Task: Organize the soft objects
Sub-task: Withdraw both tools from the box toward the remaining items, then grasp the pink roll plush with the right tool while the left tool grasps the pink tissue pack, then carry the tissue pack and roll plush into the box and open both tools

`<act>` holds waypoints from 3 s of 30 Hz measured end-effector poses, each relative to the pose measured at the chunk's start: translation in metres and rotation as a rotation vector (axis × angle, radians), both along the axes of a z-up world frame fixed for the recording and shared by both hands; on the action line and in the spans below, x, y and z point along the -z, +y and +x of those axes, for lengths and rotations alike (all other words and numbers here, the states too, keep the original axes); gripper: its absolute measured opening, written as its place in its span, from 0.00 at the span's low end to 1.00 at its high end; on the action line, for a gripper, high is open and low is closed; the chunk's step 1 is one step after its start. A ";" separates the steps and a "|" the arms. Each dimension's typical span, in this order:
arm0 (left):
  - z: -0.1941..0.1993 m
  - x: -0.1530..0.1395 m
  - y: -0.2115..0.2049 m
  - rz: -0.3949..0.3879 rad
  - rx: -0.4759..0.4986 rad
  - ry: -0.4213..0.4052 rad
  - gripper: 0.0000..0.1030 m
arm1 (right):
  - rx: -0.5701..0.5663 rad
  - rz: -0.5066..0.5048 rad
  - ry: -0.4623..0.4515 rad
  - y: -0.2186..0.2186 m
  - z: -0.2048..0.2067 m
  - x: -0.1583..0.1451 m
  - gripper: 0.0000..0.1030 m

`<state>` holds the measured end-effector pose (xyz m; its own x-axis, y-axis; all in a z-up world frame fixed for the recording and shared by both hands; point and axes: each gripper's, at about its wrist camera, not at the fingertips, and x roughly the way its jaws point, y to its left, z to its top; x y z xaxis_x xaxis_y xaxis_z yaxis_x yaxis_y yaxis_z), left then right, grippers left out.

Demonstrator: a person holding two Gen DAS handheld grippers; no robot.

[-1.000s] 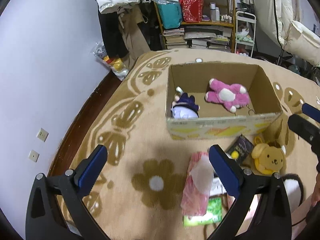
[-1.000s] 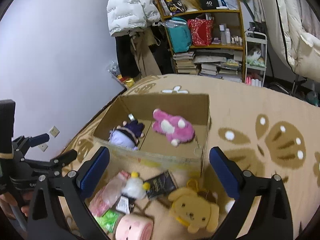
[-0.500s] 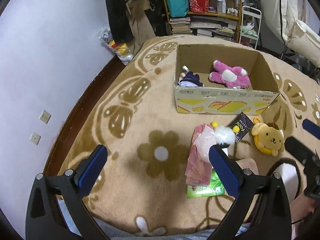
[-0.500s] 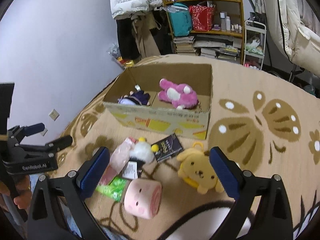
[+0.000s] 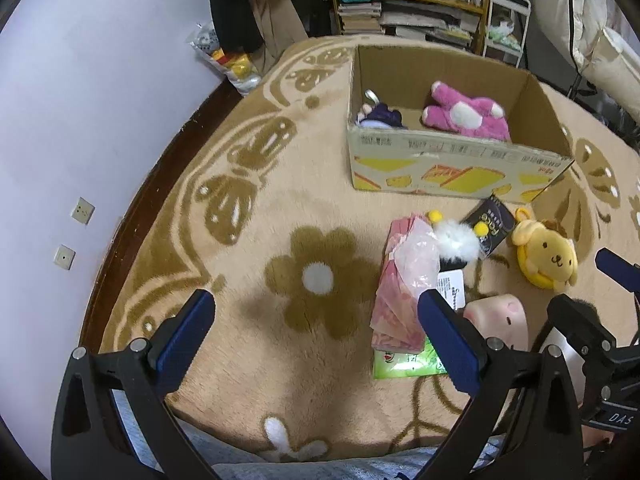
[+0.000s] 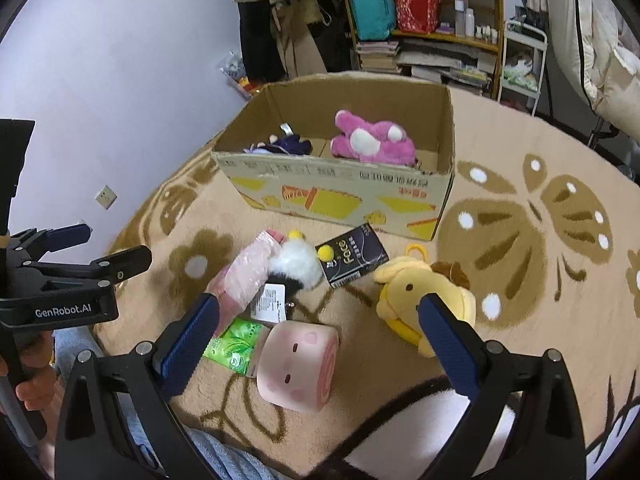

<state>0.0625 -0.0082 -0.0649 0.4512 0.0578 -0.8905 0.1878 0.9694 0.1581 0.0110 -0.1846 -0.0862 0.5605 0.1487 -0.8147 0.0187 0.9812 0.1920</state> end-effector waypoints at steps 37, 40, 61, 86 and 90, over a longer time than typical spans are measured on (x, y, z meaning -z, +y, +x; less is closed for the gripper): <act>0.043 0.097 -0.034 -0.028 0.041 0.331 0.96 | -0.127 0.122 0.396 0.022 0.042 0.091 0.51; 0.045 0.101 -0.035 -0.023 0.047 0.337 0.89 | -0.134 0.120 0.391 0.026 0.043 0.092 0.41; 0.034 0.092 -0.038 -0.076 0.068 0.270 0.22 | -0.046 0.096 0.208 -0.002 0.028 0.051 0.23; 0.003 0.010 -0.020 -0.200 0.068 0.024 0.15 | 0.053 0.105 -0.124 -0.026 0.006 -0.010 0.23; -0.002 -0.008 -0.019 -0.221 0.079 -0.036 0.15 | 0.056 0.092 -0.160 -0.026 0.004 -0.016 0.23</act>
